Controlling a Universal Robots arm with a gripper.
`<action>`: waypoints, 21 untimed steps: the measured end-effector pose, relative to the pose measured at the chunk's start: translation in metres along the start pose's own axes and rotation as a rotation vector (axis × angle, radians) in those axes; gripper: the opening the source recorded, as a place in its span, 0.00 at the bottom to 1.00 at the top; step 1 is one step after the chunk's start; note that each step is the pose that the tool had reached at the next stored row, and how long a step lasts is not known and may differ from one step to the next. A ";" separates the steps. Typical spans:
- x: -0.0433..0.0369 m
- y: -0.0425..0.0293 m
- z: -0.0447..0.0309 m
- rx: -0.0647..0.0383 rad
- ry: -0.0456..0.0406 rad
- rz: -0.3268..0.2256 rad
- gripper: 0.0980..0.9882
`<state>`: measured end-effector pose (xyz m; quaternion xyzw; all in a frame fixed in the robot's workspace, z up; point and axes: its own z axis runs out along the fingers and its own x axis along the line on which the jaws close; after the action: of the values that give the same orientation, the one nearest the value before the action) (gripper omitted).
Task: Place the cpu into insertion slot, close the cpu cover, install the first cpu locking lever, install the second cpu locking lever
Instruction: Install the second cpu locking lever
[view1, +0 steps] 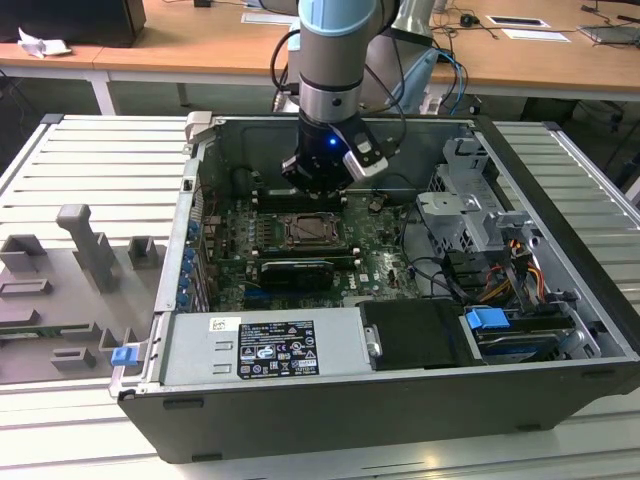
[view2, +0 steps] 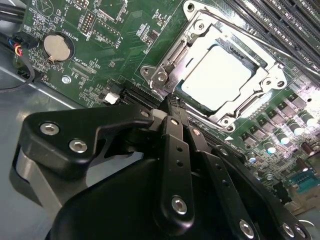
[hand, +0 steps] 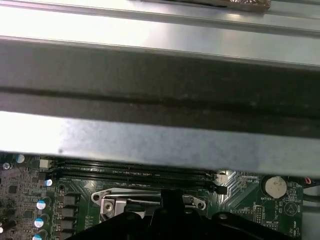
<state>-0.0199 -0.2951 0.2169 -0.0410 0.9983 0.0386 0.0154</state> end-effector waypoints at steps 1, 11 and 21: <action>0.0001 -0.0006 0.0000 0.000 -0.0001 0.000 0.01; 0.0000 -0.0033 -0.0089 0.000 -0.0001 0.001 0.01; 0.0014 -0.0077 -0.0236 0.000 -0.0007 0.001 0.01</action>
<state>-0.0213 -0.3047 0.2399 -0.0405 0.9983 0.0386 0.0157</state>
